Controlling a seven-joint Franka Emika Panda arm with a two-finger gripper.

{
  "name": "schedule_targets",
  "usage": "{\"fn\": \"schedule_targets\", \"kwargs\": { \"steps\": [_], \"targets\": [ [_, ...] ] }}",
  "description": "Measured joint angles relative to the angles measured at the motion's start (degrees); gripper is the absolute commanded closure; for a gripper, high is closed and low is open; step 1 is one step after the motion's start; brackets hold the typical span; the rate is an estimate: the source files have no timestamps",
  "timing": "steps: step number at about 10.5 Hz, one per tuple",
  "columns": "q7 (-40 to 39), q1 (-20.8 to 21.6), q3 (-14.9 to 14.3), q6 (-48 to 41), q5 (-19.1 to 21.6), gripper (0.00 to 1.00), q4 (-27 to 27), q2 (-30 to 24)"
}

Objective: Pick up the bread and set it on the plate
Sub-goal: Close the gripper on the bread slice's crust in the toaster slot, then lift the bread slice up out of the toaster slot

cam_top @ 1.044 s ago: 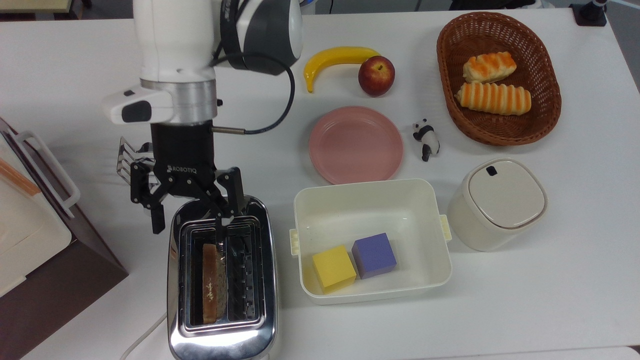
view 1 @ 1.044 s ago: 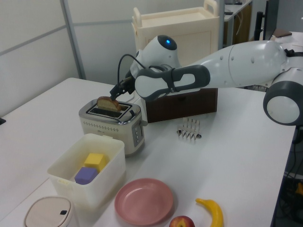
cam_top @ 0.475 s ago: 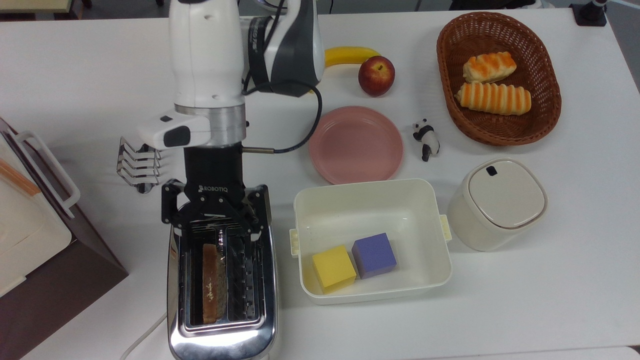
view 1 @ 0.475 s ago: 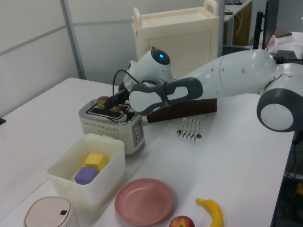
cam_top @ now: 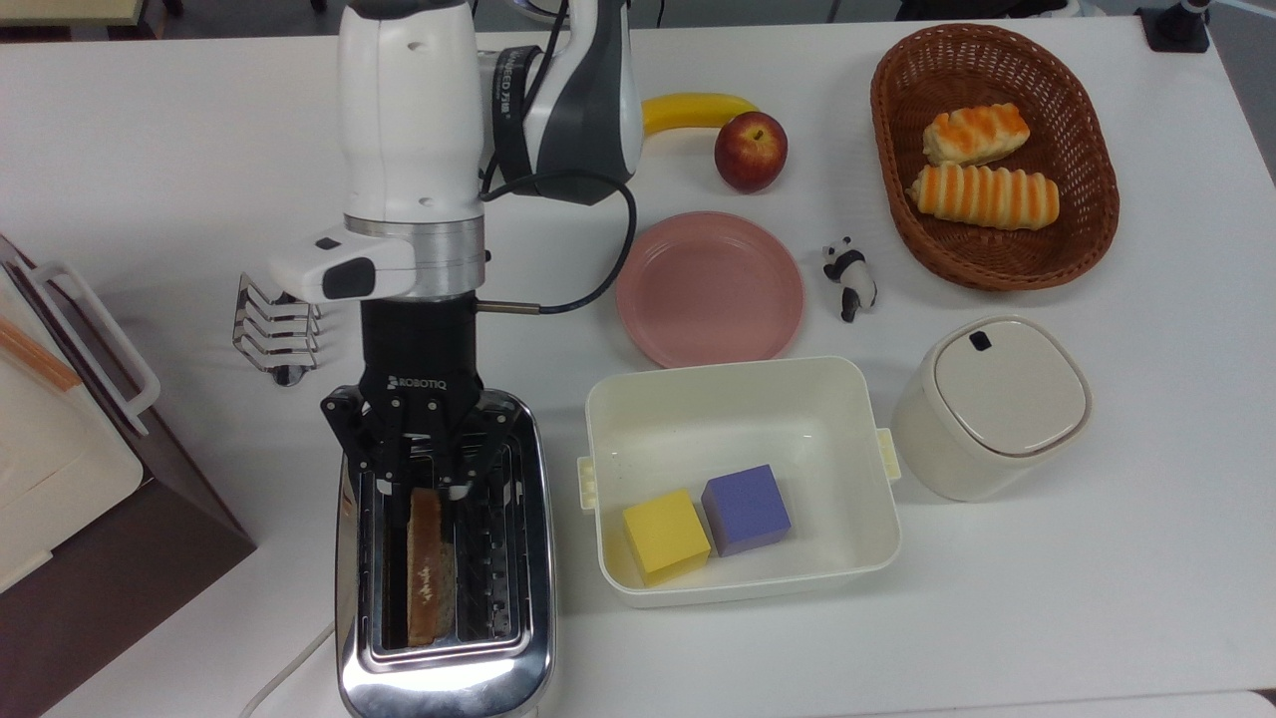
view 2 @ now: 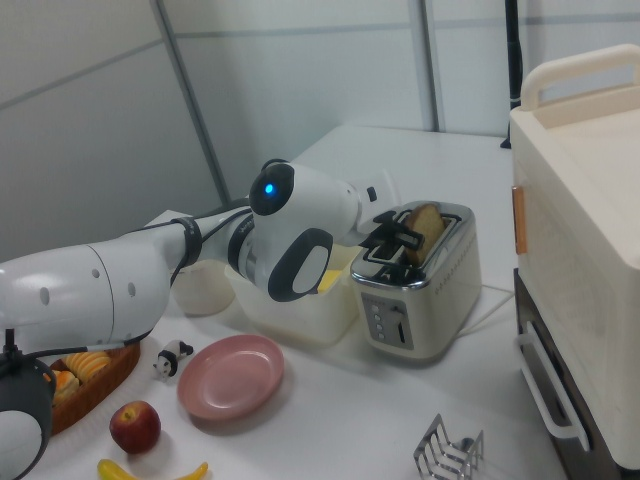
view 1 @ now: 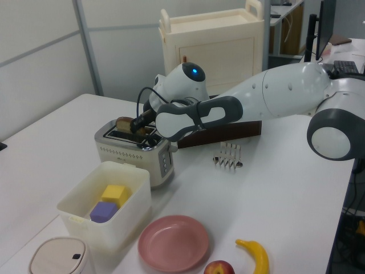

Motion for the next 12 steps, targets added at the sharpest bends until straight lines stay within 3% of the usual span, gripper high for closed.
{"fn": "schedule_targets", "kwargs": {
  "steps": [5,12],
  "targets": [
    [0.0,-0.3,0.0,0.0,0.6,0.89,0.2,-0.1],
    [0.0,-1.9,-0.1,0.0,8.1,0.89,1.1,-3.2]
  ]
}}
